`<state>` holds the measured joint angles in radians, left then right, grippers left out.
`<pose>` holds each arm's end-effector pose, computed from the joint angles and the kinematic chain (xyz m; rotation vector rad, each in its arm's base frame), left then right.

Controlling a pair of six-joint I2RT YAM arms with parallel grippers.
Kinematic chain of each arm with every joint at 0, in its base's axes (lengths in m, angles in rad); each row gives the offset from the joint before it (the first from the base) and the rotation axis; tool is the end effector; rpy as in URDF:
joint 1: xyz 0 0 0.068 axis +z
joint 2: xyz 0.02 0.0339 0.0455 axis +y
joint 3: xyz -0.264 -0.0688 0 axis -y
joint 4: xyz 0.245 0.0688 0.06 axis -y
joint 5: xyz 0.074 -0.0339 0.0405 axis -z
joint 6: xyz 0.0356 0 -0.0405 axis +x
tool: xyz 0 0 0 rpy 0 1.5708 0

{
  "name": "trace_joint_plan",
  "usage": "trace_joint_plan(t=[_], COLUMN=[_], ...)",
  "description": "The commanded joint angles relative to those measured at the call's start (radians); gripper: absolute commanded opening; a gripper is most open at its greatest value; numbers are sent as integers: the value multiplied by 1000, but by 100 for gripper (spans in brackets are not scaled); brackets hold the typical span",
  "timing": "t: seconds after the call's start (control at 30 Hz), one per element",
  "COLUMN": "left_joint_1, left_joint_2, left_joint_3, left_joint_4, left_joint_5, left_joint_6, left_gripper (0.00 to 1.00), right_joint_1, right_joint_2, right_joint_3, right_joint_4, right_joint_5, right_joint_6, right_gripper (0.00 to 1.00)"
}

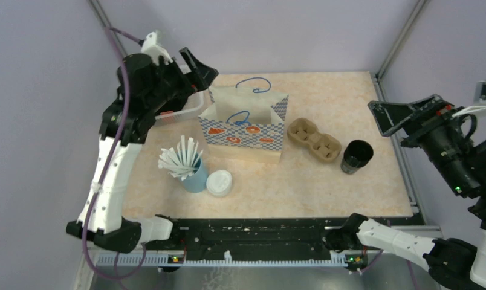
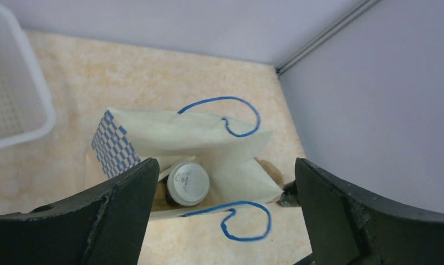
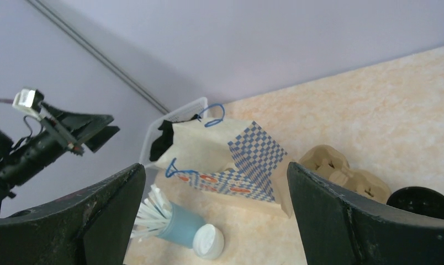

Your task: Pack the takeout coffee

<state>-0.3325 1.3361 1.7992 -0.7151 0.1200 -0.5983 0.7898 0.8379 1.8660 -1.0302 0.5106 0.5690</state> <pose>0.2414 -0.0879 0.5061 -0.1630 1.8823 -0.7578 0.0290 0.0045 0.5503 0.2319 1.5950 0.6613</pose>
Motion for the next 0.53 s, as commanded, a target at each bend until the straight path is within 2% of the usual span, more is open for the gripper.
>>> trace_joint_plan(t=[0.0,0.2,0.4,0.5], left_joint_1=[4,5,4,4], left_joint_2=[-153,-217,-246,-246], left_joint_3=[31,26,12,17], left_joint_4=[124,232,231,232], left_joint_5=[99,170,182,193], left_joint_6=[87,41,27,25], left_gripper=[99,99,99,99], right_joint_1=[6,6,6,6], right_joint_2=[-12,-59,-58,-22], right_joint_3=[64,28,18,64], right_joint_4=[23,125,123,67], right_joint_5=[-25,-25,10,46], right_joint_6=[-78,-82,-50,-6], right_gripper=[99,99,99,99])
